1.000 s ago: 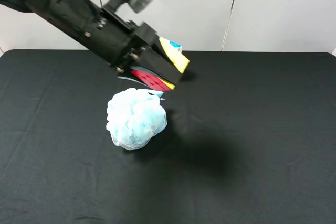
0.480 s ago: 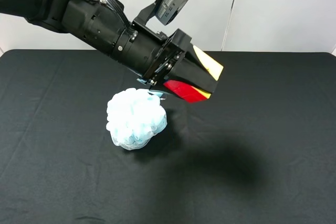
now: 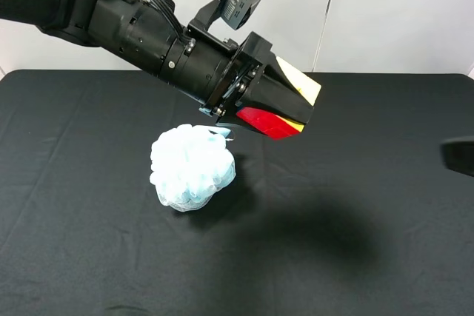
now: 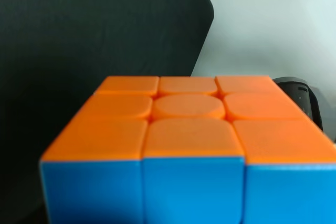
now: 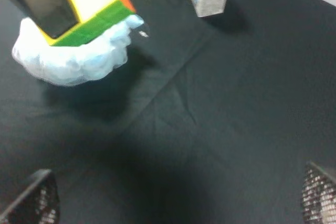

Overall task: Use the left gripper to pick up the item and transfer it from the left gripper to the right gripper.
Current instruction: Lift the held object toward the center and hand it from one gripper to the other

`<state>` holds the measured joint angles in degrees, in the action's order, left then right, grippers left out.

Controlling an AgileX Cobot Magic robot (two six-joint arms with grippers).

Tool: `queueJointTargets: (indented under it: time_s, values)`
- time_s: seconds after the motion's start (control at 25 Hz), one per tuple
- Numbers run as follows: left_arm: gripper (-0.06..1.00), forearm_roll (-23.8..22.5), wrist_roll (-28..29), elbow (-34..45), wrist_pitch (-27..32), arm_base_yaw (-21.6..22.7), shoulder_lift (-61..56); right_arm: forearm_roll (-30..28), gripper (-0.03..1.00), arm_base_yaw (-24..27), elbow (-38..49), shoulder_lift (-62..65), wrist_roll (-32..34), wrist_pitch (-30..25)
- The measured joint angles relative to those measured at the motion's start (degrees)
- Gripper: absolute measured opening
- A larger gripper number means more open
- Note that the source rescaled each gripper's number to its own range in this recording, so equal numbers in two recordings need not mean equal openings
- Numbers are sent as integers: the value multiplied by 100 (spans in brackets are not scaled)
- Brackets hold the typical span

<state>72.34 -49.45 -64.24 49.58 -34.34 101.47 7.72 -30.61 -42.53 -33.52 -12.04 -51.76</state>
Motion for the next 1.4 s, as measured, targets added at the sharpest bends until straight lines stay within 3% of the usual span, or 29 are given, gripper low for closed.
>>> queueJointTargets:
  time_s: [0.36,0.8,1.4]
  values:
    - [1,94,-11,0,12,0,0,-1073,100,-1279,-545,-1312,-18,689]
    - [1,94,-11,0,-36,0,0,-1284,100,-2127,-598,-2284,-40,1518]
    - [1,98,-13,0,-77,0,0,-1665,100,-2198,-598,-3472,397,2465]
